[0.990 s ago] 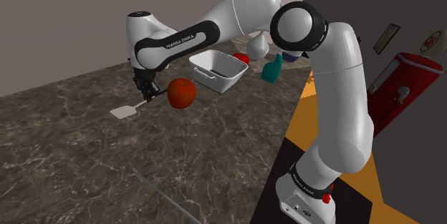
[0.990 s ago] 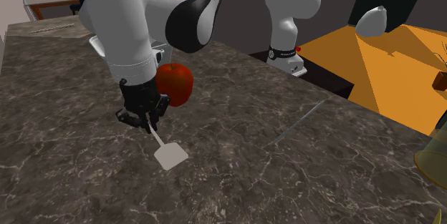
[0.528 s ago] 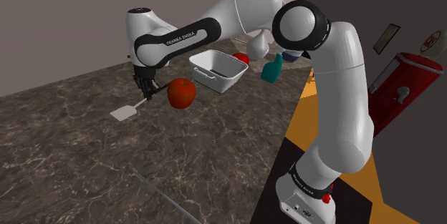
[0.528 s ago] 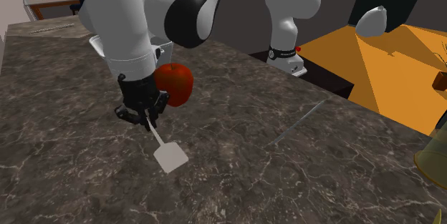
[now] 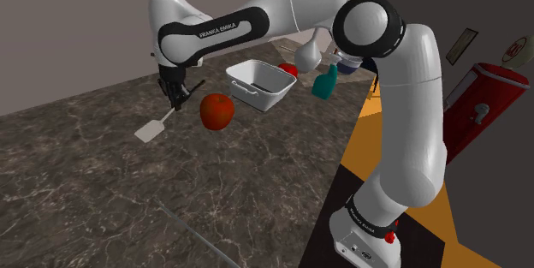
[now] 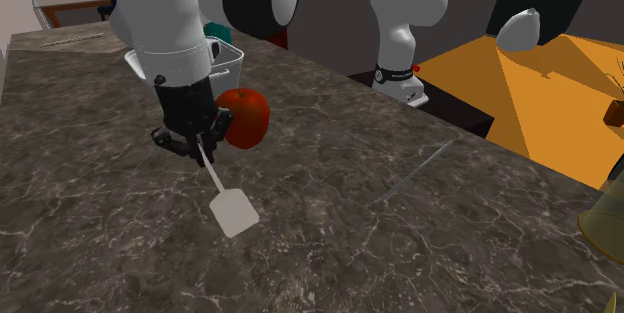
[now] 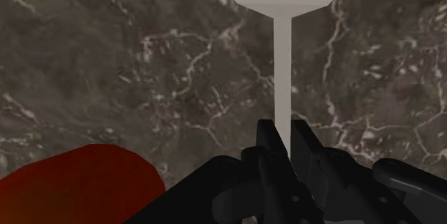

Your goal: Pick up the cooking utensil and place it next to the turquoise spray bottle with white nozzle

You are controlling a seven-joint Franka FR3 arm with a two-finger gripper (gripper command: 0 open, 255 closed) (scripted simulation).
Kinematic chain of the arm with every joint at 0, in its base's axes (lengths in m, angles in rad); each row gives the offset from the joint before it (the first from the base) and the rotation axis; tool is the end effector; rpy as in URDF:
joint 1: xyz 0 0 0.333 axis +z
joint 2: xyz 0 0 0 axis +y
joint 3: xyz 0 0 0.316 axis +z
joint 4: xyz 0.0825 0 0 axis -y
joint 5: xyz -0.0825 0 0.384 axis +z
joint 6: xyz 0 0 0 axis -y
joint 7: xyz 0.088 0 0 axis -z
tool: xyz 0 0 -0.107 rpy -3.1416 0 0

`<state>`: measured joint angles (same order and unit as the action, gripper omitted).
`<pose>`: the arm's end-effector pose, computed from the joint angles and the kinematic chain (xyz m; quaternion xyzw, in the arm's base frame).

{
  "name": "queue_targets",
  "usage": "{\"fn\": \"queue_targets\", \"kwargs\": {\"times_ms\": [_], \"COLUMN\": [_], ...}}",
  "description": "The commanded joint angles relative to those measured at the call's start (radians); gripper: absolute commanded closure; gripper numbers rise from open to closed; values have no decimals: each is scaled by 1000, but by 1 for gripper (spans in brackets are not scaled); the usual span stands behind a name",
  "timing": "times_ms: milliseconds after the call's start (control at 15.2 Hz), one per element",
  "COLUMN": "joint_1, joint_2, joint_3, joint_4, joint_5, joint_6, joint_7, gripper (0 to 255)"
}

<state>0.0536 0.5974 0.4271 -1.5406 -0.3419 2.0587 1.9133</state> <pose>0.6439 0.2643 0.3259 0.7860 -0.6173 0.0263 0.0202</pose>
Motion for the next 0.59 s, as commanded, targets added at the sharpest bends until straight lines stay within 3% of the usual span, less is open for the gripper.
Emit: {"fn": "queue_targets", "kwargs": {"times_ms": [0, 528], "joint_1": [-2, -5], "joint_2": [-12, -51], "joint_3": [4, 16], "joint_4": [12, 61], "joint_5": [7, 28], "joint_6": [-22, -107], "joint_7": [-6, -24], "gripper": [255, 255]}}
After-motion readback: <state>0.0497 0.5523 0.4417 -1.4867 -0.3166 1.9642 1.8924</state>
